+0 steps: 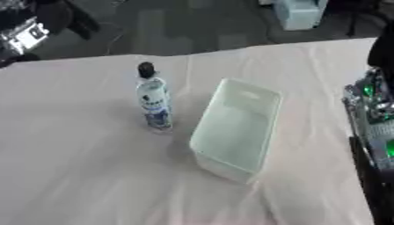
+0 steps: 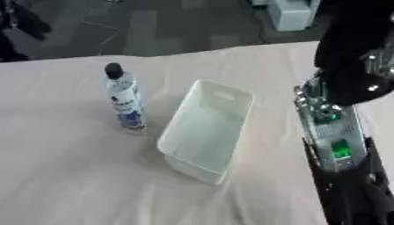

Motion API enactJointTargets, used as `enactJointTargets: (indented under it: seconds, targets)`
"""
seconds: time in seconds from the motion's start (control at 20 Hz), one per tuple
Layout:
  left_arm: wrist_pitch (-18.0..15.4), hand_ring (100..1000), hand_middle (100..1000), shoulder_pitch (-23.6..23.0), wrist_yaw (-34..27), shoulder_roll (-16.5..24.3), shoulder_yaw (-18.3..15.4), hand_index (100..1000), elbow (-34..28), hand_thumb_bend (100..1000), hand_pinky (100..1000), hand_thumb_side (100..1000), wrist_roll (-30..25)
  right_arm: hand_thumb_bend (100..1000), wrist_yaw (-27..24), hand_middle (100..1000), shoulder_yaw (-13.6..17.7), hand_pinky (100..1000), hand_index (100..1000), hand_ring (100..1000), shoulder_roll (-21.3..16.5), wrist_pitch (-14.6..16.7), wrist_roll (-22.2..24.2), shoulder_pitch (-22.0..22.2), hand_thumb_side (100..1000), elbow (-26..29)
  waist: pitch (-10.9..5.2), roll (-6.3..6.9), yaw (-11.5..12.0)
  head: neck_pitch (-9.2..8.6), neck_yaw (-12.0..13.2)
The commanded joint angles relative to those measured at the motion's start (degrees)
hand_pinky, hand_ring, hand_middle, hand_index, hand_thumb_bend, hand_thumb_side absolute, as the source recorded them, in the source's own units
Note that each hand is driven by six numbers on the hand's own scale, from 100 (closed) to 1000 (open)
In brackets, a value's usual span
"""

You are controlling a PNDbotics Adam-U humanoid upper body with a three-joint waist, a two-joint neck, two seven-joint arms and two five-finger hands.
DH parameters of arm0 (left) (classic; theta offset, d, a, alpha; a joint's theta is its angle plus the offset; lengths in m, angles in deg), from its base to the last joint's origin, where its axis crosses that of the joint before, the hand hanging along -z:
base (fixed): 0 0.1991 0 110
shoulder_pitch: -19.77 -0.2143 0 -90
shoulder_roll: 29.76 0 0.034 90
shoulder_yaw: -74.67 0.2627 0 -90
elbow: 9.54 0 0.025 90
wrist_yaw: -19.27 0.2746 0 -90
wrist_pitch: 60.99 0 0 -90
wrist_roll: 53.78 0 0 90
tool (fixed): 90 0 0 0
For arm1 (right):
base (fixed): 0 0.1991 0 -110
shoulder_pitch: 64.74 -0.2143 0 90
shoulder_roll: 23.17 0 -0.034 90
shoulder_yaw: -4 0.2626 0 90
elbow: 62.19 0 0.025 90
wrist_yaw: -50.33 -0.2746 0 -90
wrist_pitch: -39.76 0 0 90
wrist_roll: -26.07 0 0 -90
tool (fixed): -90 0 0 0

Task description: Pick up objects on the table and place them in the box.

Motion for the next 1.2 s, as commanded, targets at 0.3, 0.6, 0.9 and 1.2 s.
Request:
enactJointTargets:
  seconds: [0.3,0.6,0.9,1.2]
  targets:
    - [0.3,762,916,5.1,7.8,1.8,2.0,939,6.1,175,698,798,-3.2,100,-0.4,565,-0.2,408,639,518,-0.6,0.5,-0.2,-0.5,1000,0.7,-0.63,0.19,-0.5,-0.05,1.1]
    - [-2.9,911,1000,7.2,13.8,1.3,3.7,967,9.5,286,917,771,-4.4,100,-0.5,564,-0.3,408,639,518,-0.4,0.6,-0.1,-0.6,1000,0.7,-0.57,0.25,-0.9,-0.05,1.3]
    - [-4.8,915,980,9.0,18.4,0.0,4.7,952,13.3,335,961,710,-5.2,100,-0.5,564,-0.2,408,639,518,-0.1,0.8,-0.1,-0.8,1000,0.7,-0.51,0.32,-1.2,-0.05,1.7]
    - [-5.4,862,935,9.4,20.3,-1.2,5.1,944,17.1,359,909,696,-5.1,100,-0.4,564,-0.3,407,639,518,0.3,1.0,-0.2,-1.1,1000,0.7,-0.30,0.34,-1.7,-0.05,2.1]
